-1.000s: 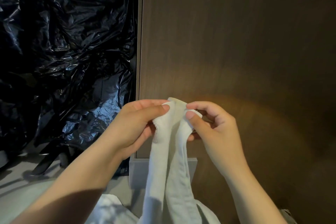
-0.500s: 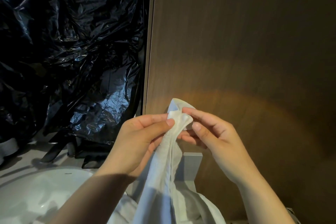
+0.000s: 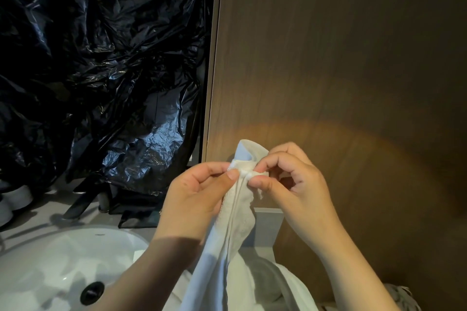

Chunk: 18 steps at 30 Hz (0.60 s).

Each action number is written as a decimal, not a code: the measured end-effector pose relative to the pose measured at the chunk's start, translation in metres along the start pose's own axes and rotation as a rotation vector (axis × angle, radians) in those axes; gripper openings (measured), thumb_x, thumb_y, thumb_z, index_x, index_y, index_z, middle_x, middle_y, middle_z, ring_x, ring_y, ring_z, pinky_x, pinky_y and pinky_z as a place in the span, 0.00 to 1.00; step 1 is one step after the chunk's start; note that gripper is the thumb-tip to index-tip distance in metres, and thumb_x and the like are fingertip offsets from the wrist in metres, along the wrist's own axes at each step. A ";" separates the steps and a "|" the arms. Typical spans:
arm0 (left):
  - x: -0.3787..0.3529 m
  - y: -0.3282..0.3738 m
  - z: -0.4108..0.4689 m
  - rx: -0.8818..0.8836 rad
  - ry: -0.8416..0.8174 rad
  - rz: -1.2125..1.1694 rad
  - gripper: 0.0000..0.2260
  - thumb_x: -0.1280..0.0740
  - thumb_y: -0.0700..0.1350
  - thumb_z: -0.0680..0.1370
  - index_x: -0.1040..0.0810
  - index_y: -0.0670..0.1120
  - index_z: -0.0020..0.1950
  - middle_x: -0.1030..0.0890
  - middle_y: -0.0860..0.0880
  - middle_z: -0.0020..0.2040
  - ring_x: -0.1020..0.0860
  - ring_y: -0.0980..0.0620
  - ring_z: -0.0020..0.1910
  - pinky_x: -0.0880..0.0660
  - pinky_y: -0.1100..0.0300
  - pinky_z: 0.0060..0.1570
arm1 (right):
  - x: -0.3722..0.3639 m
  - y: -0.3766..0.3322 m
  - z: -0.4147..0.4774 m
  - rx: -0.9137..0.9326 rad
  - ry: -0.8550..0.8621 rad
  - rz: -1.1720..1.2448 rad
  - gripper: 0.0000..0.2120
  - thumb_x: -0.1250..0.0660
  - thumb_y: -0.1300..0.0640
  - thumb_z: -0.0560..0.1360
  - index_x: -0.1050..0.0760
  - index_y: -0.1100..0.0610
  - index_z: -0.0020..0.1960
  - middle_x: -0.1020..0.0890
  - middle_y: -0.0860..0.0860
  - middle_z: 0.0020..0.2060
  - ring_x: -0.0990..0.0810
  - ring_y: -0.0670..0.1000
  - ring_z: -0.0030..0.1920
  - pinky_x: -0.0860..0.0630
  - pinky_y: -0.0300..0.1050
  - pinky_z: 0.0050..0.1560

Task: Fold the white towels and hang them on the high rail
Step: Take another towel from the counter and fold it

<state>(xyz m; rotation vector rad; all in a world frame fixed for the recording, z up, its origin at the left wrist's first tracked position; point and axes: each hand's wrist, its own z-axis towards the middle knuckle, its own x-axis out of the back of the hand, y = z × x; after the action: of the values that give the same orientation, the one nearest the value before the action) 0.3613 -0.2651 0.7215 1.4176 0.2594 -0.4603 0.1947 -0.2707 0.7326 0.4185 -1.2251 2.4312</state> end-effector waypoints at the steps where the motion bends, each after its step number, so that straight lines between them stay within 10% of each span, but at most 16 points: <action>1: 0.000 -0.001 0.000 -0.001 0.003 -0.010 0.13 0.26 0.49 0.64 0.15 0.45 0.45 0.15 0.39 0.45 0.15 0.47 0.41 0.20 0.60 0.39 | 0.000 0.000 0.000 0.002 -0.003 -0.003 0.02 0.27 0.53 0.73 0.20 0.49 0.43 0.23 0.41 0.45 0.22 0.49 0.47 0.25 0.33 0.41; 18: -0.004 -0.011 -0.008 -0.273 -0.017 0.380 0.10 0.28 0.38 0.72 0.16 0.54 0.45 0.14 0.51 0.42 0.16 0.52 0.43 0.19 0.60 0.46 | -0.004 -0.001 -0.002 -0.056 0.046 0.148 0.02 0.27 0.52 0.73 0.20 0.47 0.42 0.18 0.46 0.38 0.19 0.51 0.39 0.22 0.38 0.36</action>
<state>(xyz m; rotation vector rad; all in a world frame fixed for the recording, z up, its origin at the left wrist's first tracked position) 0.3533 -0.2571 0.7124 1.1596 0.0324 -0.1178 0.1982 -0.2692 0.7299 0.2622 -1.3448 2.5070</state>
